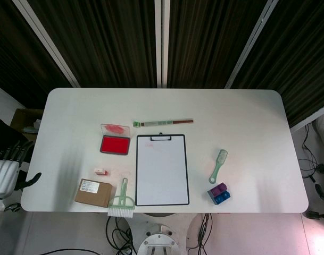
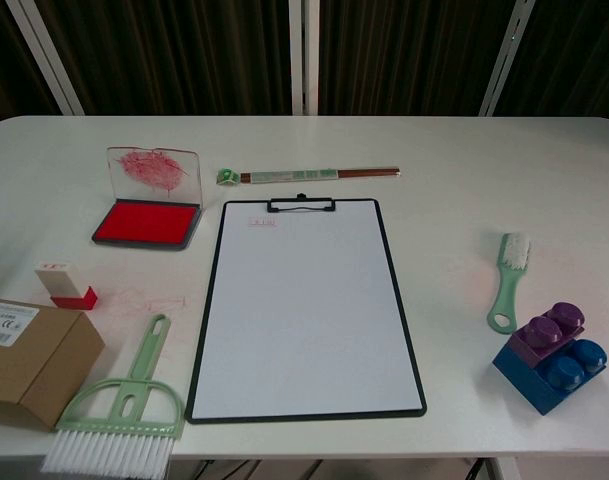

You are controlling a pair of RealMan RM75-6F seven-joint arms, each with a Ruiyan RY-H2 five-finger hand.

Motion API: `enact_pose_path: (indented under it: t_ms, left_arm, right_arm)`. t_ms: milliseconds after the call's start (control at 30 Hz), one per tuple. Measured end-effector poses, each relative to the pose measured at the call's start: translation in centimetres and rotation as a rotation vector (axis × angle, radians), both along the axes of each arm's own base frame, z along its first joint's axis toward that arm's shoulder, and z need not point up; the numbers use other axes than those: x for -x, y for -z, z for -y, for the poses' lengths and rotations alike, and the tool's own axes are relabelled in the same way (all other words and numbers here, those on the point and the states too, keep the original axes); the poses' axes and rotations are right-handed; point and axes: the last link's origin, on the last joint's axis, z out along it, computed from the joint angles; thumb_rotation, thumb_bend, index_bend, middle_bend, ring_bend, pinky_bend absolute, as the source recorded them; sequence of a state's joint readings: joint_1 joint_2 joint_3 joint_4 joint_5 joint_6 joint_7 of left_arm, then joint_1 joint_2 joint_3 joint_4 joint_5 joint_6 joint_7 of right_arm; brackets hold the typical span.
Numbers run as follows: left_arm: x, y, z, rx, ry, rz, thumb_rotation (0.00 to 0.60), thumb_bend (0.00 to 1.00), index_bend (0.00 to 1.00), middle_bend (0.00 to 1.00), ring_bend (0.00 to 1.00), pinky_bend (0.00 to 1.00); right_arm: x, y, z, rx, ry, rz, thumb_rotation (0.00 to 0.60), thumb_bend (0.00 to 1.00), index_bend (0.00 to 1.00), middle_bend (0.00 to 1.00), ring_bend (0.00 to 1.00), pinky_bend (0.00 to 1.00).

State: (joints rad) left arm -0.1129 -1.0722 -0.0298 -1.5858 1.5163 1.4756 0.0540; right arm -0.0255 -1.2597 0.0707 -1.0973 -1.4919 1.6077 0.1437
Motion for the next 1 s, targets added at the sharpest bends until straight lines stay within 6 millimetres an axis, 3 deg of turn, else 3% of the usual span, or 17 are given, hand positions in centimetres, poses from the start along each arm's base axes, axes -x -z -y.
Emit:
enact_pose_path:
  t_ms: [533,633,767,1000]
  left_arm:
    - [-0.5,0.1,0.1,0.005,0.018,0.013,0.478,0.21,0.11,0.11,0.09,0.19]
    - [-0.8,0.2,-0.1,0.013,0.036,0.017,0.501,0.22,0.11,0.11,0.09,0.19]
    - [-1.6,0.8,-0.6,0.045,0.072,0.024,0.590,0.24,0.11,0.11,0.09,0.19]
    - [-4.1,3.2,-2.4,0.184,0.137,0.020,0.600,0.24,0.12,0.11,0.09,0.21]
  right_arm:
    - [-0.1,0.1,0.1,-0.011,0.001,0.017,0.600,0.19,0.00,0.00,0.00,0.00]
    - [-0.2,0.2,0.2,-0.018,0.009,0.026,0.600,0.19,0.00,0.00,0.00,0.00]
    - [-0.3,0.2,0.3,-0.023,0.017,0.025,0.600,0.19,0.00,0.00,0.00,0.00]
    - [-0.6,-0.5,0.3,0.003,0.004,0.033,0.600,0.19,0.00,0.00,0.00,0.00]
